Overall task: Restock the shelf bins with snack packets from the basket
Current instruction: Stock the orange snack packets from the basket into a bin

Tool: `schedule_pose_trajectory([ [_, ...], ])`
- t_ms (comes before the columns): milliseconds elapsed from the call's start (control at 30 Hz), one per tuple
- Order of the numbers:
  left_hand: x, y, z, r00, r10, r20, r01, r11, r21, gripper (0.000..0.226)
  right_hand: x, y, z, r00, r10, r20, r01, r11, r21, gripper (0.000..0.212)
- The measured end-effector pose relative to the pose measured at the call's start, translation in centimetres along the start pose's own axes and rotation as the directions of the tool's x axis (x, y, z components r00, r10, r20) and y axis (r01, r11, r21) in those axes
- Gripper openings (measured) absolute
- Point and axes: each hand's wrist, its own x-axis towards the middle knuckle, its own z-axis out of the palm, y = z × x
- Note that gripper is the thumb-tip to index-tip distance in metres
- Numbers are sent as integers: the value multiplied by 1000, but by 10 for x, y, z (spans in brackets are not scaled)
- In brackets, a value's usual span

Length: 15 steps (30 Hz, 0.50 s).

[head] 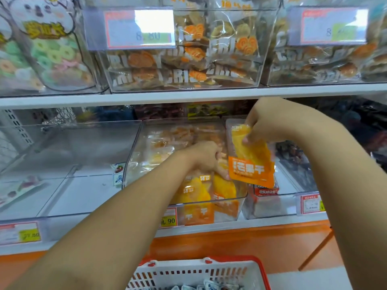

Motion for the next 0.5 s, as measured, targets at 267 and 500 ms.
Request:
schedule_pose_trajectory([
  [267, -9, -13, 3, 995, 40, -96, -61, 971, -232, 28, 7, -11, 23, 959, -192, -207, 239, 942, 236, 32],
  [500, 4, -15, 6, 966, -204, -155, 205, 979, -13, 24, 9, -16, 39, 958, -43, -284, 57, 998, 39, 22],
])
